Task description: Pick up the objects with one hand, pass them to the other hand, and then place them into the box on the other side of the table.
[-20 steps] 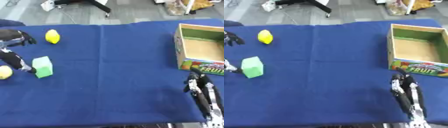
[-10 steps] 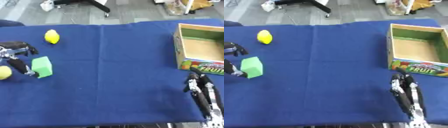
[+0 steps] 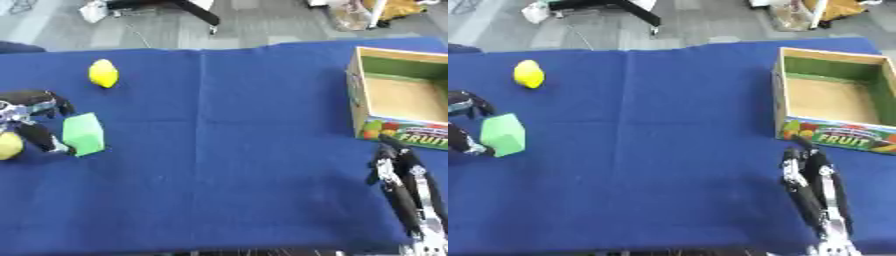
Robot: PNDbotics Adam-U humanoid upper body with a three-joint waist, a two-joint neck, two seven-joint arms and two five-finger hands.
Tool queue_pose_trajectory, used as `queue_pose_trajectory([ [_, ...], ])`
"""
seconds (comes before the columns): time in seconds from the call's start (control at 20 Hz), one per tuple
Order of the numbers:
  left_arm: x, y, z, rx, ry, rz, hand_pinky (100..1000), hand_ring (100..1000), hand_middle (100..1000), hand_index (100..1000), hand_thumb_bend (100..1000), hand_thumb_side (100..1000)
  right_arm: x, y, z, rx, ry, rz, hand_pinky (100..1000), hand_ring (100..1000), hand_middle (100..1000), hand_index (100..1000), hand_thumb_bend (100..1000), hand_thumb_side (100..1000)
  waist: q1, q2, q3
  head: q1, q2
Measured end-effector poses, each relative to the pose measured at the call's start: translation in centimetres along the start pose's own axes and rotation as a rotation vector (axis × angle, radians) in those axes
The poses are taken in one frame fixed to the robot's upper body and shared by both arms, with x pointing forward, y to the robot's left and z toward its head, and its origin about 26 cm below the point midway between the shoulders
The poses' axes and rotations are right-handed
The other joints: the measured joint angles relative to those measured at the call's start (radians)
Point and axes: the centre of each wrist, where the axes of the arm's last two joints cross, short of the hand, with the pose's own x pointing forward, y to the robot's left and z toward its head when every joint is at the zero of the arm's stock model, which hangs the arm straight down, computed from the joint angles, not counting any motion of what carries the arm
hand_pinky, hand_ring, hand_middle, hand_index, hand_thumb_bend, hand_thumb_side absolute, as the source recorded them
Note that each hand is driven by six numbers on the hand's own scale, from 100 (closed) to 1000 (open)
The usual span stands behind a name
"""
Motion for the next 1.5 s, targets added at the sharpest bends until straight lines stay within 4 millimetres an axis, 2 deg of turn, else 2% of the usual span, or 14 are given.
queue_pose_trajectory([
  [0.25, -0.1, 0.0, 0.0, 0.020, -0.038, 0.065, 798, 681, 662, 786, 439, 298, 0.0, 0.0, 0.0, 0.001, -0.001, -0.001, 368, 355, 432, 849, 100, 747, 0.000, 0.000, 0.000, 0.000, 0.000],
  [0.5, 0.1, 0.0, 0.1, 0.029, -0.081, 0.127, 776, 603, 556, 689, 379, 226, 0.0, 0.0, 0.0, 0.001, -0.002, -0.001, 368, 355, 432, 849, 100, 747, 0.000, 0.000, 0.000, 0.000, 0.000],
  [0.75, 0.3, 0.3, 1.1, 0.100, -0.118, 0.182, 760, 565, 520, 653, 308, 190, 0.1, 0.1, -0.2, 0.001, -0.009, -0.003, 369, 355, 432, 848, 100, 746, 0.000, 0.000, -0.001, -0.001, 0.000],
  [0.85, 0.3, 0.9, 2.0, 0.161, -0.136, 0.203, 753, 539, 501, 633, 224, 190, 0.1, 0.1, -0.2, 0.001, -0.009, -0.003, 369, 355, 432, 848, 100, 745, 0.000, 0.000, 0.000, -0.003, 0.000],
  [1.05, 0.1, 2.0, 4.1, 0.317, -0.199, 0.259, 742, 508, 481, 608, 100, 245, 0.1, 0.2, -0.2, -0.003, -0.008, -0.008, 369, 355, 432, 848, 100, 744, 0.000, 0.000, 0.007, -0.009, 0.000],
  [1.15, -0.1, 2.2, 5.2, 0.400, -0.230, 0.297, 739, 501, 476, 599, 100, 281, 0.1, 0.2, -0.2, -0.005, -0.008, -0.009, 369, 355, 432, 848, 100, 744, 0.000, 0.000, 0.013, -0.012, 0.000],
  [1.2, -0.1, 2.0, 5.7, 0.438, -0.245, 0.321, 734, 498, 474, 596, 120, 339, 0.1, 0.2, -0.2, -0.006, -0.008, -0.009, 369, 355, 431, 848, 100, 742, 0.000, 0.000, 0.015, -0.013, 0.000],
  [1.3, 0.2, 1.6, 6.4, 0.511, -0.286, 0.375, 733, 501, 479, 600, 100, 353, 0.1, 0.2, -0.2, -0.007, -0.007, -0.009, 368, 355, 431, 848, 100, 740, -0.002, 0.000, 0.018, -0.017, 0.000],
  [1.5, 2.4, -0.2, 6.9, 0.623, -0.396, 0.492, 729, 500, 480, 598, 100, 386, 0.4, 0.2, -0.3, 0.000, -0.016, -0.011, 368, 354, 431, 851, 100, 703, -0.015, 0.000, 0.028, -0.023, 0.000],
])
